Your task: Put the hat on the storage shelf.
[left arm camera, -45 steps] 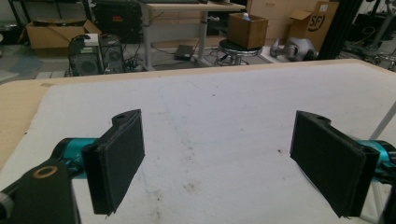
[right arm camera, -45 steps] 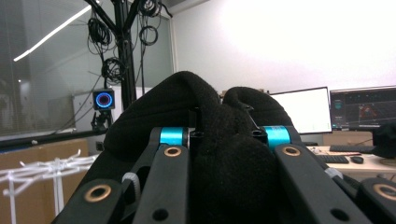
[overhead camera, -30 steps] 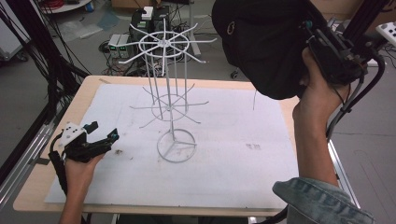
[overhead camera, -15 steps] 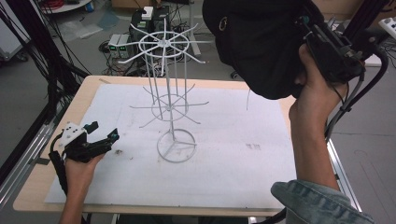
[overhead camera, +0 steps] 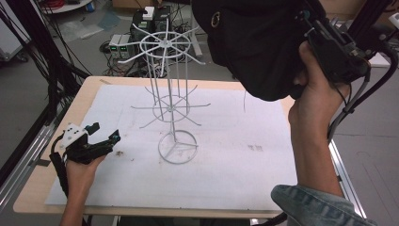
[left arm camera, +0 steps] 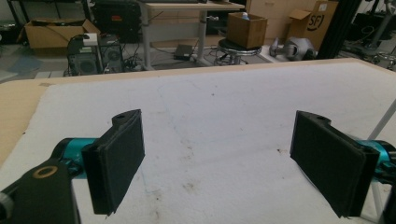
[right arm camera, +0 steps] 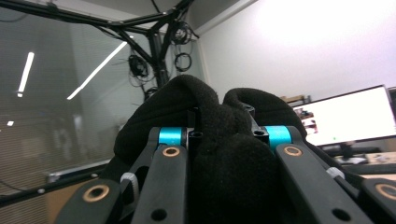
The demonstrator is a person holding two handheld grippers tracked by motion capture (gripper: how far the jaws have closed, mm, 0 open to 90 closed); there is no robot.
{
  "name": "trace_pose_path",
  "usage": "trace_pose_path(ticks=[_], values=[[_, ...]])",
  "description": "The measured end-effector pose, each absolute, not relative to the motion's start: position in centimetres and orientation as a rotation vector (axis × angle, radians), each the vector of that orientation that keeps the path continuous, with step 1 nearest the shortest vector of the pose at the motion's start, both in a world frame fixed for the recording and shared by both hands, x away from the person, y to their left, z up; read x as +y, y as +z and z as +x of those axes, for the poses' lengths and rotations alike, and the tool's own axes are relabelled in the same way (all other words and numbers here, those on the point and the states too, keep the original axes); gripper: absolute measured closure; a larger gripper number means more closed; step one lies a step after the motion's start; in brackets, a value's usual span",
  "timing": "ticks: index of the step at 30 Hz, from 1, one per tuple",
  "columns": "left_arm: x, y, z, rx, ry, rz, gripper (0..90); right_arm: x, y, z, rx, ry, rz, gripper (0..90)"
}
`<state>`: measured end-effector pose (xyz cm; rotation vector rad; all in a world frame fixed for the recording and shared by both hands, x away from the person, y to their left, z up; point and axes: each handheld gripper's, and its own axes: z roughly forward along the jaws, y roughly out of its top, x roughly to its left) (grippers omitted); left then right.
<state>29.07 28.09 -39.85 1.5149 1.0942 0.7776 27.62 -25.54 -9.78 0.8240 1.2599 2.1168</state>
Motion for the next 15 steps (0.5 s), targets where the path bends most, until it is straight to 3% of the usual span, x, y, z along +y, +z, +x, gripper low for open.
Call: trace_pose_path(ticks=[15], values=[[28.1, -39.9, 29.1, 1.09, 0.776, 1.517, 17.9, -23.3, -11.2, 28.3, 1.363, 2.174, 0.804, 75.9]])
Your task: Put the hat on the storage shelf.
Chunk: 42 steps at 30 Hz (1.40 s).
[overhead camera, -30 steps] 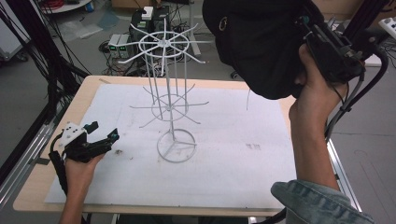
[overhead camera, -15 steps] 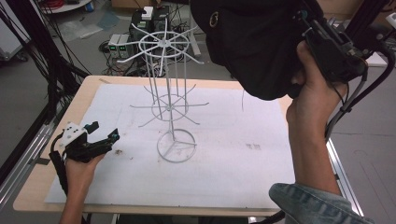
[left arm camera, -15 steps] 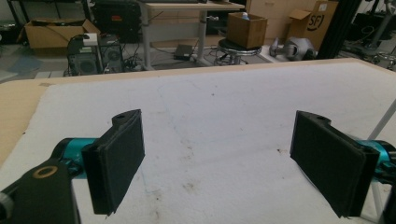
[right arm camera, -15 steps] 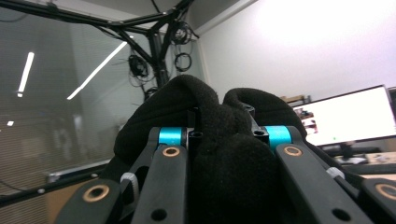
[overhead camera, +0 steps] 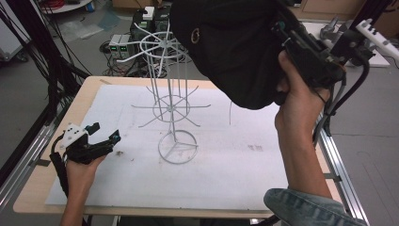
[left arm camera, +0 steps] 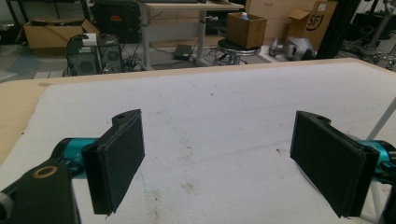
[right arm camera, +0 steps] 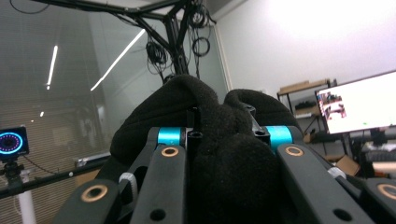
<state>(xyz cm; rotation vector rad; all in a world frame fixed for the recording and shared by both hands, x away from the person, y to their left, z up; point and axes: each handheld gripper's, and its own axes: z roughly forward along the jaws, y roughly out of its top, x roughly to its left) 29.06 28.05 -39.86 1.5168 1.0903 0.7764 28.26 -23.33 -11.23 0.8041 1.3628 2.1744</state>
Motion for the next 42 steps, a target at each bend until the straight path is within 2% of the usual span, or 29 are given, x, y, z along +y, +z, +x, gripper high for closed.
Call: trace_pose_path(ticks=[14, 42], values=[[28.2, -39.9, 29.1, 1.095, 0.776, 1.511, 17.8, -22.1, -15.1, 29.6, 1.423, 2.161, 0.841, 73.8], [28.2, -39.9, 29.0, 1.098, 0.777, 1.509, 17.8, -23.4, -18.0, 30.2, 1.591, 2.022, 0.745, 67.8]])
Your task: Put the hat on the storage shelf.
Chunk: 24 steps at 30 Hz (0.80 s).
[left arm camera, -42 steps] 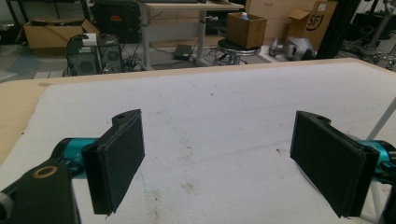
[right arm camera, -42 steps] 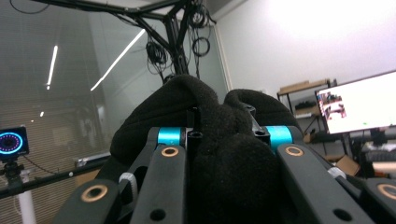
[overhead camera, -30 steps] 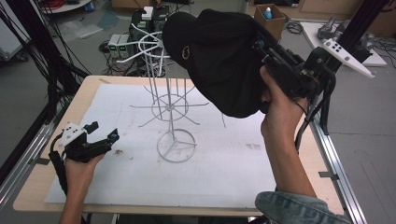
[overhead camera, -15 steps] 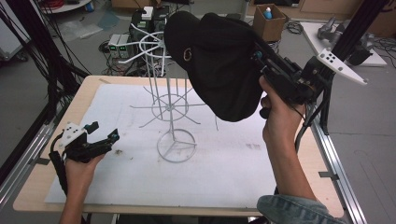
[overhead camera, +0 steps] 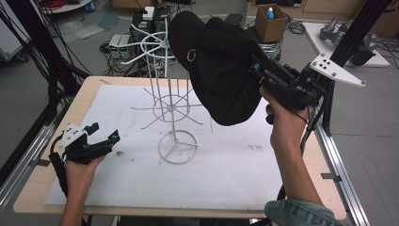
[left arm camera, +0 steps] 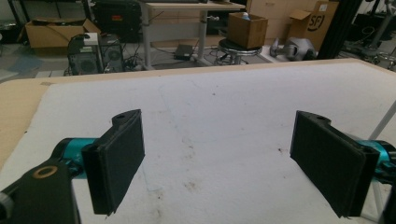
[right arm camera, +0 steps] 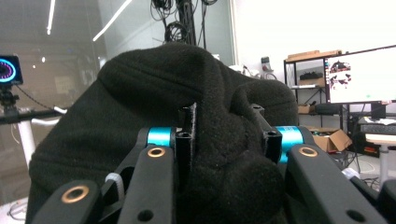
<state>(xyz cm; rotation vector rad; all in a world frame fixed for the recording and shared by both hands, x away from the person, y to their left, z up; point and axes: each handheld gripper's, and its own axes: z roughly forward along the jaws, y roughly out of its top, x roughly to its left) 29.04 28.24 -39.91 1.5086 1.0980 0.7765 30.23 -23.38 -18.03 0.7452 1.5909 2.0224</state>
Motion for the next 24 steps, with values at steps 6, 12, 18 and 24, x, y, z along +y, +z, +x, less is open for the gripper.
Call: trace_pose_path(ticks=[6, 12, 18, 24], values=[[28.3, -39.9, 29.0, 1.098, 0.777, 1.507, 17.8, -23.2, -18.1, 30.1, 1.646, 1.941, 0.714, 66.1], [28.3, -39.9, 29.0, 1.099, 0.776, 1.507, 17.8, -22.9, -18.3, 30.1, 1.695, 1.867, 0.699, 63.9], [28.3, -39.9, 29.0, 1.1, 0.776, 1.503, 17.8, -22.9, -18.7, 30.3, 1.714, 1.868, 0.696, 63.1], [28.4, -39.9, 29.0, 1.1, 0.775, 1.502, 17.8, -22.8, -19.2, 30.4, 1.723, 1.868, 0.698, 62.3]])
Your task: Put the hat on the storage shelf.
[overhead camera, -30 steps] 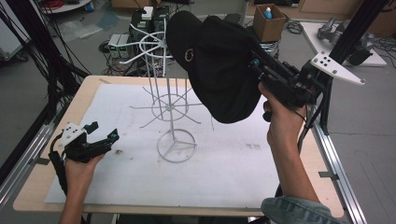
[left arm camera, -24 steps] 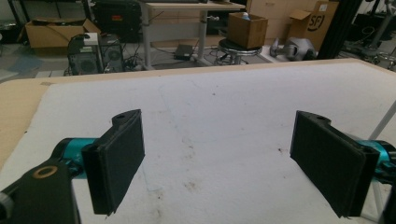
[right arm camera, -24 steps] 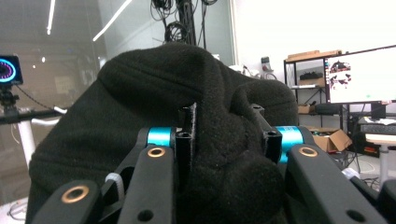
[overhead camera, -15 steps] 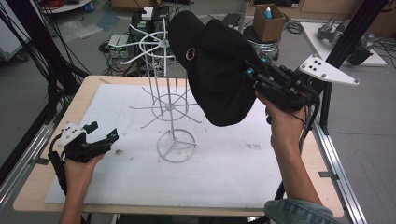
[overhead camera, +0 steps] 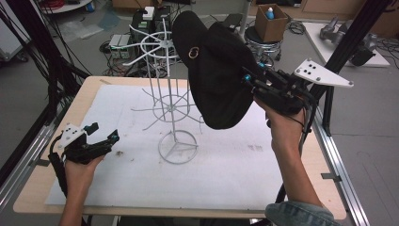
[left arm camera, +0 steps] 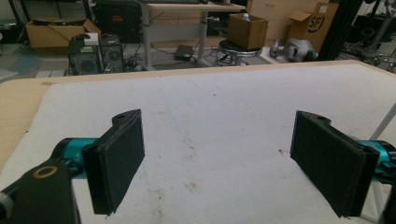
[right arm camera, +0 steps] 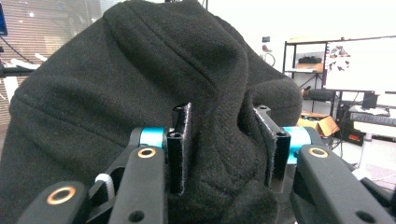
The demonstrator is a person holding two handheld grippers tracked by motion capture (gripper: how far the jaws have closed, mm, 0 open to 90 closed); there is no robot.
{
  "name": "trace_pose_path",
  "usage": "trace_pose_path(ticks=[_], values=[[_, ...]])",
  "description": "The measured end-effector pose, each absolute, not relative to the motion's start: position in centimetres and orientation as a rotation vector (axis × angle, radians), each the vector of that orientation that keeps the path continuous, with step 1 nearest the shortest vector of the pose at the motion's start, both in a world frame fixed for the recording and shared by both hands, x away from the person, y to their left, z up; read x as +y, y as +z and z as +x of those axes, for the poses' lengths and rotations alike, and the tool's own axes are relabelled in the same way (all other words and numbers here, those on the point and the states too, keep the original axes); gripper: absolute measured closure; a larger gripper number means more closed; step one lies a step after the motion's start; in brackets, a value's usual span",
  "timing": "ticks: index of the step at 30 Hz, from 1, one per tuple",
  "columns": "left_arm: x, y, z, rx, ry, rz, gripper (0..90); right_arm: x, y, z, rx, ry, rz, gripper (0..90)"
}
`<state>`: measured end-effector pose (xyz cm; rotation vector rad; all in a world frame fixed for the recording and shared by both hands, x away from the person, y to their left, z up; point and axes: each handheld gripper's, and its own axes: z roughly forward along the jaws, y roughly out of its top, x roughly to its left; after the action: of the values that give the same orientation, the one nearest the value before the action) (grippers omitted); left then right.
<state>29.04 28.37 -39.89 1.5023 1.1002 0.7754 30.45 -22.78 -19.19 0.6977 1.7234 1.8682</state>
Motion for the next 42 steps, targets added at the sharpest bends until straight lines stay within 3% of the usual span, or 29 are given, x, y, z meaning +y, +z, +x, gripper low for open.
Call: trace_pose_path(ticks=[42], values=[[28.5, -39.9, 29.0, 1.102, 0.776, 1.494, 17.9, -22.3, -20.4, 30.6, 1.76, 1.836, 0.704, 48.5]])
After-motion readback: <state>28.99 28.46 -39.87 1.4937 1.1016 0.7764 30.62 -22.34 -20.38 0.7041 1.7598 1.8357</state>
